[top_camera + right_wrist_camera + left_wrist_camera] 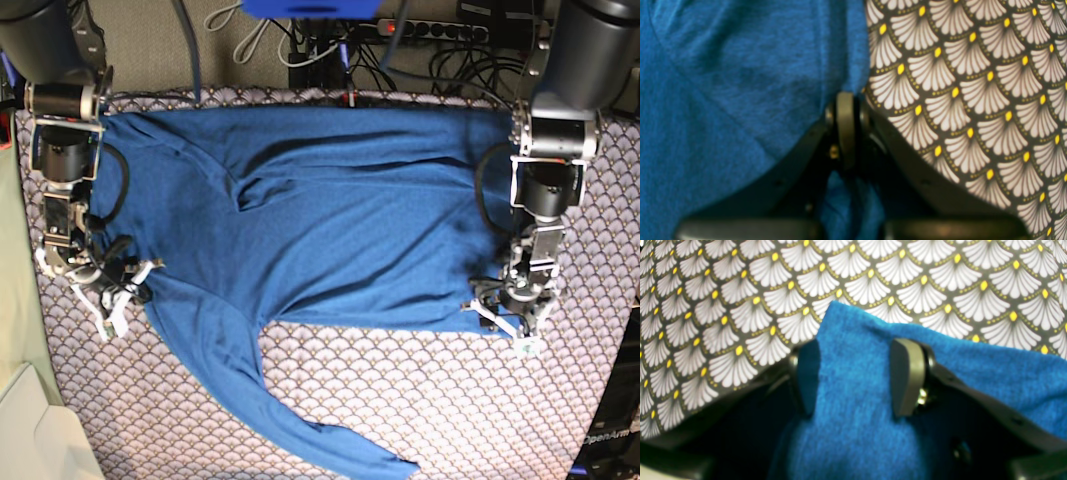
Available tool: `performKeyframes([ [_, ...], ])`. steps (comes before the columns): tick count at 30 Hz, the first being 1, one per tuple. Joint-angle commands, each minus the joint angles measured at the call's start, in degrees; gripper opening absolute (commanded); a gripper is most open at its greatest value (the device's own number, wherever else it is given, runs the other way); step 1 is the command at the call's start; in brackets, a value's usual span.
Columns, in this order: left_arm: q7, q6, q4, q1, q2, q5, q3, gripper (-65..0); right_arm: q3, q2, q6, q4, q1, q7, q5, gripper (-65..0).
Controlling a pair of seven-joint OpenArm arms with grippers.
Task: Fold the T-shirt properly
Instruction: 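Release the shirt and move both grippers to the shirt's sides, then grasp the shirt sides with both grippers and fold the hem half over toward the collar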
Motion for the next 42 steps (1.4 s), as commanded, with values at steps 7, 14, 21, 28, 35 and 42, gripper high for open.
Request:
performKeyframes([
  [7,-0.3,0.2,0.2,0.8,-0.2,-0.1,-0.2,-31.9,0.1,0.7,0.0,0.5,1.2,-0.5,-0.3,-64.4],
  [14,-0.3,-0.1,0.2,3.7,-0.5,-6.7,-0.1,-34.4,0.0,1.0,0.0,0.5,1.2,-0.5,-0.3,-64.4],
  [21,0.1,-0.2,0.2,3.9,-1.4,-10.2,0.2,-65.0,0.0,1.0,0.0,0.5,1.2,-0.5,-0.3,-64.6],
  [28,0.2,-0.2,1.1,3.8,-1.4,-10.5,0.1,-64.6,0.0,1.1,0.0,0.9,1.4,-0.5,-0.3,-65.0],
  [35,8.0,-0.2,8.3,4.1,-1.6,-10.5,-0.1,-64.6,0.3,1.8,0.2,7.5,-0.2,-1.0,-0.3,-65.0],
  [42,16.9,0.3,24.0,10.3,-2.6,-10.5,-0.1,-64.6,0.4,1.9,0.2,19.2,-6.0,-4.8,-0.2,-65.0],
])
